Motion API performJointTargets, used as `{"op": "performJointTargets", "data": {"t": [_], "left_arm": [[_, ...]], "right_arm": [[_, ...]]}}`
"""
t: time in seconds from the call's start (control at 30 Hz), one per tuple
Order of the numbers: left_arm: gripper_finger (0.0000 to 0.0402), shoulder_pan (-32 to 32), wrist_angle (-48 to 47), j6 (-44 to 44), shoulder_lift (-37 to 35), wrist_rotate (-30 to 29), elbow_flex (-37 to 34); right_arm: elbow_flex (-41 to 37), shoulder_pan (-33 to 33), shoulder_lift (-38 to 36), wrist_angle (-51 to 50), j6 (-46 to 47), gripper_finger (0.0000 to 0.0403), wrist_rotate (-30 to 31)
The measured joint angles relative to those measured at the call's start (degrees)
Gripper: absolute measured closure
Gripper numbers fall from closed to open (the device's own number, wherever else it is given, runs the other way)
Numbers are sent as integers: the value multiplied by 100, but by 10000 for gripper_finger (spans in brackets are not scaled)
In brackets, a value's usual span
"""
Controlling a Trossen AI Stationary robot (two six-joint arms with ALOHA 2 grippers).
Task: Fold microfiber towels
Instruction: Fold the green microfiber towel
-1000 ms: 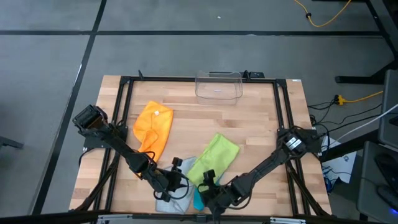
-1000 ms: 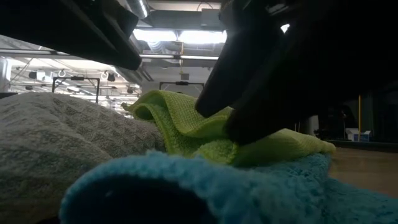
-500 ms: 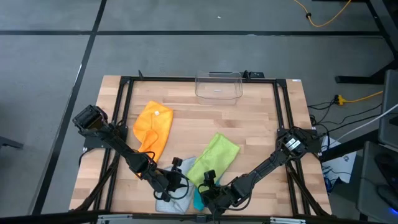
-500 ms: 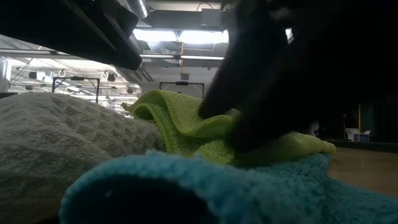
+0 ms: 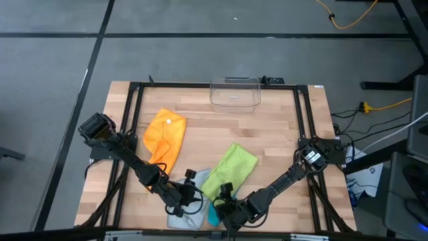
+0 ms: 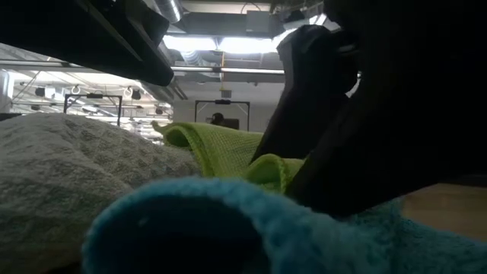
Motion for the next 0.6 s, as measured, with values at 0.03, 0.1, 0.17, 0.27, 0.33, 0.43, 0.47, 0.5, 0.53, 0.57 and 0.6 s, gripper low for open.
{"op": "performJointTargets", "data": {"t": [0.03,0.1,0.17,0.27,0.33,0.43,0.47,0.5,0.53,0.57,0.6], "left_arm": [[280,0,0,0,0,0,0],[280,0,0,0,0,0,0],[280,0,-1,1,0,0,0],[280,0,-2,5,0,0,0],[280,0,-2,15,0,0,0],[280,11,-26,17,0,0,0],[280,30,-35,17,0,2,0],[280,61,-33,16,2,4,0],[280,99,-31,14,2,2,0],[280,139,-28,16,2,0,0],[280,180,-20,17,2,0,0]], "right_arm": [[0,0,0,-7,64,175,0],[0,0,0,-5,129,195,0],[0,0,0,-5,220,216,0],[0,0,0,-3,267,244,-4],[0,0,-20,-10,368,260,-7],[-2,1,-103,-7,384,281,-12],[-2,2,-142,-13,384,287,7],[-2,2,-177,-23,386,294,48],[-2,2,-207,1,386,299,78],[-2,2,-243,9,382,306,94],[-2,2,-274,-9,383,311,132]]}}
